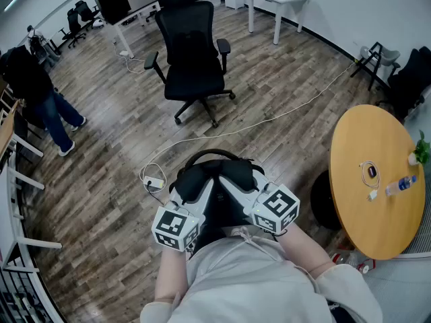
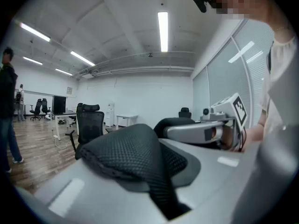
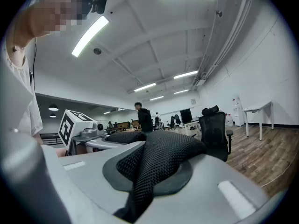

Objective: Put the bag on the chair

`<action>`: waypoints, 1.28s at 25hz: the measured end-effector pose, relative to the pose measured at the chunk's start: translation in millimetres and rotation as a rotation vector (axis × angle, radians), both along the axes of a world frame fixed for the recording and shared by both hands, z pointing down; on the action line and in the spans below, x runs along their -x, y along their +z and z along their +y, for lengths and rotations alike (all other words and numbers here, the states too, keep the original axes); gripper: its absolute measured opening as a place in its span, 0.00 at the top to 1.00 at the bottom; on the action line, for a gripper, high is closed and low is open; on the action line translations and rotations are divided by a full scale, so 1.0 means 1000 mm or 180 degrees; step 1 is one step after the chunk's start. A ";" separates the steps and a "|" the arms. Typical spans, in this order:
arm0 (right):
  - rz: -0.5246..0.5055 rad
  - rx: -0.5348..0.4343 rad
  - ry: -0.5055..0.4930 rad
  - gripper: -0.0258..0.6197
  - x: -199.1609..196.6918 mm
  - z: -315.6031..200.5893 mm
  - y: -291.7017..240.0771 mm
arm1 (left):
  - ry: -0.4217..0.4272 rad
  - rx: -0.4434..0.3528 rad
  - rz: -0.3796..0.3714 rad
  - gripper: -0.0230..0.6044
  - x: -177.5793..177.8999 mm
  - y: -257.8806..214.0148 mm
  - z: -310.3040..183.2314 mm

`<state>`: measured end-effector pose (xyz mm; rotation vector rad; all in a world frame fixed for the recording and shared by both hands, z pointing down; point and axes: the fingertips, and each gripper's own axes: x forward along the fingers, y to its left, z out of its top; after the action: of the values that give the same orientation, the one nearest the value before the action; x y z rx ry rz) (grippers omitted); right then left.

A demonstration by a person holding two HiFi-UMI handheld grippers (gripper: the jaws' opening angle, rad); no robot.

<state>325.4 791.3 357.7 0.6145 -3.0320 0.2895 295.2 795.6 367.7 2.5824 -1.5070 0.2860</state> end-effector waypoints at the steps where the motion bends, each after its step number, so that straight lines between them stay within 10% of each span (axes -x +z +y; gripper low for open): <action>1: 0.0002 0.0004 0.0005 0.91 -0.001 0.000 0.000 | 0.0004 0.0001 0.0003 0.89 -0.001 0.000 0.000; 32: -0.0034 0.0164 0.0043 0.91 0.025 -0.089 0.011 | 0.0079 0.0222 0.0185 0.89 0.026 0.016 -0.088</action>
<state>300.0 702.6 368.8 0.6320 -3.0209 0.3714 268.9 707.5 384.1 2.5341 -1.4208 0.2591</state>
